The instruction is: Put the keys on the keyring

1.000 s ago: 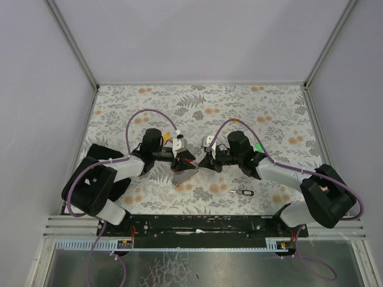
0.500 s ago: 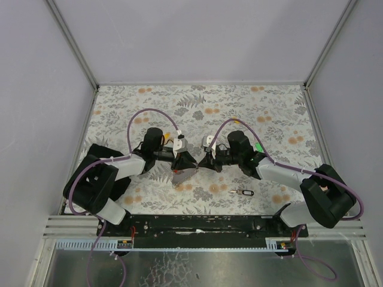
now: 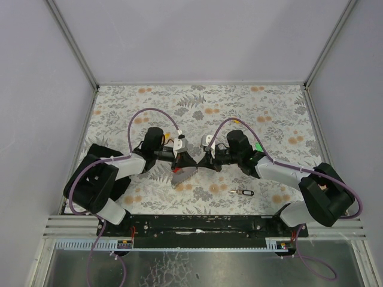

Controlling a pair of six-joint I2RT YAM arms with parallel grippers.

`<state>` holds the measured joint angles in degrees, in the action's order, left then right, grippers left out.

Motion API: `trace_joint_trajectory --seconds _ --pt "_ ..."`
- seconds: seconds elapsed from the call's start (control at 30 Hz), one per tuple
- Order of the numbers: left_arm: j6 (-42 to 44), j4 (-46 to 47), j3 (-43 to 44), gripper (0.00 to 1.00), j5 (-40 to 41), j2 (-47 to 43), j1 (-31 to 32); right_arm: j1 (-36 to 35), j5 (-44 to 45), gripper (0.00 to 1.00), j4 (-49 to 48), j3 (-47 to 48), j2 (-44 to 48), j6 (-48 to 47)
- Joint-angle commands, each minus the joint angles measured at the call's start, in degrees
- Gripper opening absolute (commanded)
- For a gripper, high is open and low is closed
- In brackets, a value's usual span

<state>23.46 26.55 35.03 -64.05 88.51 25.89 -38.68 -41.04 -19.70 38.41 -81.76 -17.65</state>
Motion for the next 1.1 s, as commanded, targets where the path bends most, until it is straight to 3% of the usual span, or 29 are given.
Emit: trace_joint_trajectory --seconds 0.0,0.1,0.33,0.57,0.7,0.93,1.07 --pt "1.97 -3.06 2.22 0.0 0.72 -0.63 0.59 -0.44 -1.16 0.0 -0.88 2.46 0.3 -0.81" --pt "2.18 -6.93 2.65 0.0 5.27 -2.67 1.45 -0.43 0.66 0.06 -0.2 1.57 1.39 -0.95" --pt "4.27 -17.57 3.83 0.0 19.21 -8.05 5.87 -0.4 6.75 0.47 -1.79 -2.28 6.92 3.45" --pt "7.68 -26.86 7.19 0.0 29.24 -10.76 9.5 -0.4 16.7 0.72 -14.42 -10.56 13.87 8.45" --pt "8.52 -29.39 8.65 0.0 31.87 -11.34 11.07 -0.44 13.77 0.75 -18.8 -13.41 13.41 -0.52" --pt "8.73 -29.56 8.22 0.0 32.36 -12.74 12.01 -0.43 10.44 0.79 -18.22 -11.84 10.66 -2.19" --pt "8.75 -29.29 7.68 0.0 31.9 -13.59 12.46 -0.44 7.23 0.73 -30.67 -15.14 7.52 -3.04"
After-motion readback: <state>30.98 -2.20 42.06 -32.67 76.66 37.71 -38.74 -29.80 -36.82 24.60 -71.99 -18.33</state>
